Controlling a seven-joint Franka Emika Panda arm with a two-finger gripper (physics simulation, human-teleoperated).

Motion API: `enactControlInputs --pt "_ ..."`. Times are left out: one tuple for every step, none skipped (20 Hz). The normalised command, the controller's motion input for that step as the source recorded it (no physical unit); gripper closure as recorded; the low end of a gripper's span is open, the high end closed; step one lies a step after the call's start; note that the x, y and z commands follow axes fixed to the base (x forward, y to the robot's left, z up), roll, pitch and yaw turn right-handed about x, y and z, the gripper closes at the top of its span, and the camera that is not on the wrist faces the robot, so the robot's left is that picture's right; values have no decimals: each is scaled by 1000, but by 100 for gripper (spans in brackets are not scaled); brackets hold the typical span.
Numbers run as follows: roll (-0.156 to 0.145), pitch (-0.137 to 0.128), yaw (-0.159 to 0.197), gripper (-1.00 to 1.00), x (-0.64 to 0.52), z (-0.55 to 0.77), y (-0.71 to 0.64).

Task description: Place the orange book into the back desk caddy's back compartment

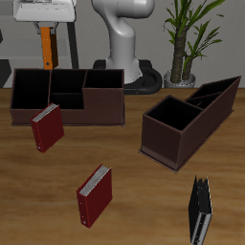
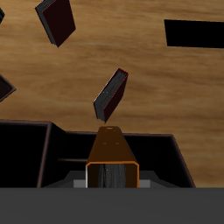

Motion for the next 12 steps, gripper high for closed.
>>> enactControlInputs --pt "-99 23 -48 100 -54 -35 -461" --pt "-28 -5 17 100 -14 -2 -345" --pt "-70 37 -78 100 8 -33 -381" --pt "-88 45 -83 100 99 -62 -510" --pt "-28 45 -58 100 51 -54 -317" --pt "4 108 -1 100 105 -160 -169" --pt "-56 81 174 100 35 -127 -63" --pt "13 1 26 100 39 -13 -57" --pt "-7 75 95 100 -15 -18 52" --pt "12 97 81 100 -4 -6 93" --pt "6 110 243 100 -22 -75 190" --pt "16 -17 163 100 -146 142 103"
